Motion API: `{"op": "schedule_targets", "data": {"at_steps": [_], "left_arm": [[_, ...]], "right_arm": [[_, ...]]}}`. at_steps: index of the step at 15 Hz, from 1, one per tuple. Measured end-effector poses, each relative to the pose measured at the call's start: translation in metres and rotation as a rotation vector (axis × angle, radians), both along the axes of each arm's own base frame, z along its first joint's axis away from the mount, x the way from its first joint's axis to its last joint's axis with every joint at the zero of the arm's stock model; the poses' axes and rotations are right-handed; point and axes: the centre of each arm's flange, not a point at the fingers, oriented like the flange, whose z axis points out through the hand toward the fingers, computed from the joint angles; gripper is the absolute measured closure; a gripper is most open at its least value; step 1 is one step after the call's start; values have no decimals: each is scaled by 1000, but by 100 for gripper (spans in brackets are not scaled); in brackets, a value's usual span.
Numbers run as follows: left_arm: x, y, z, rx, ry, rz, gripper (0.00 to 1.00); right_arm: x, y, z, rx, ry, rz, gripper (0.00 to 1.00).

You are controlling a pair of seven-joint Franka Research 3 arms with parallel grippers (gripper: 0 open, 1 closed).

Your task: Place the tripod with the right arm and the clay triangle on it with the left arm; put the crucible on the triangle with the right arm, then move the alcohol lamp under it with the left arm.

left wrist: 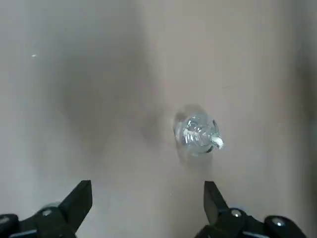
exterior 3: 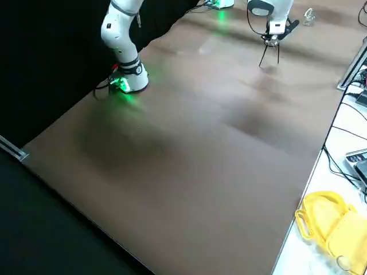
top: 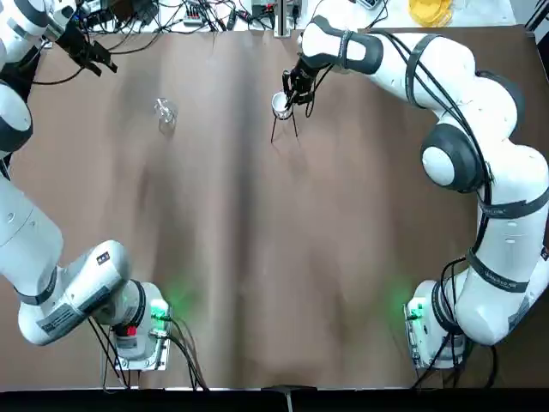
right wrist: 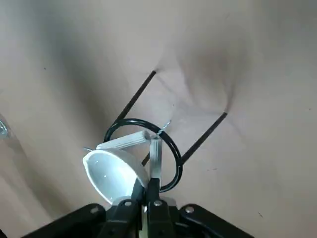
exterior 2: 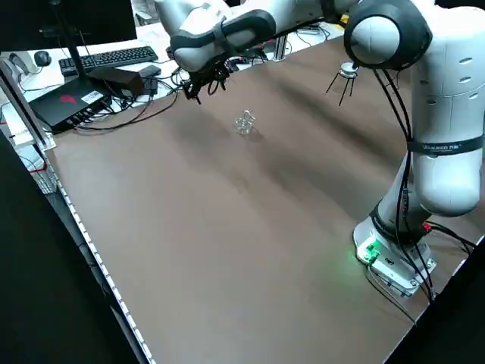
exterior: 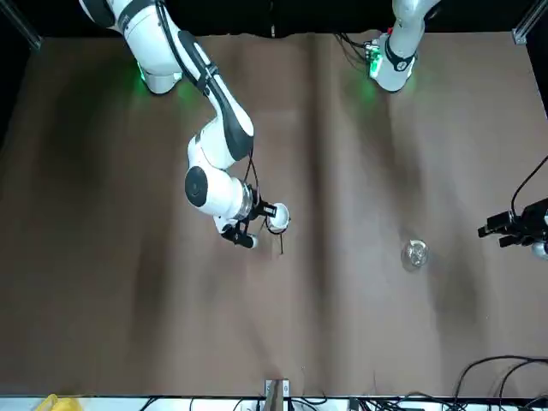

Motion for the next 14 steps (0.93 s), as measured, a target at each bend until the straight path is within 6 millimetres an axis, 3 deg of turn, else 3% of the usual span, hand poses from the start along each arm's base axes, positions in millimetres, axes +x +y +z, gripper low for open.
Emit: {"op": "schedule_targets", "data": {"at_steps": [4,10,12,14], "left_arm": [[4,-4,-20,-78,-85,-166,0],[4,9,-80,-230,-244,-357,0],[3,13,-96,-267,-303,-409,0],[1,17,-111,-294,-361,-461,0]], "right_arm": [[0,0,0,0,0,0,89],[1,-1,0,-1,-2,-2,81],[2,-2,0,-2,-3,-3,72],[2,-3,0,-2,-3,-4,70]]}}
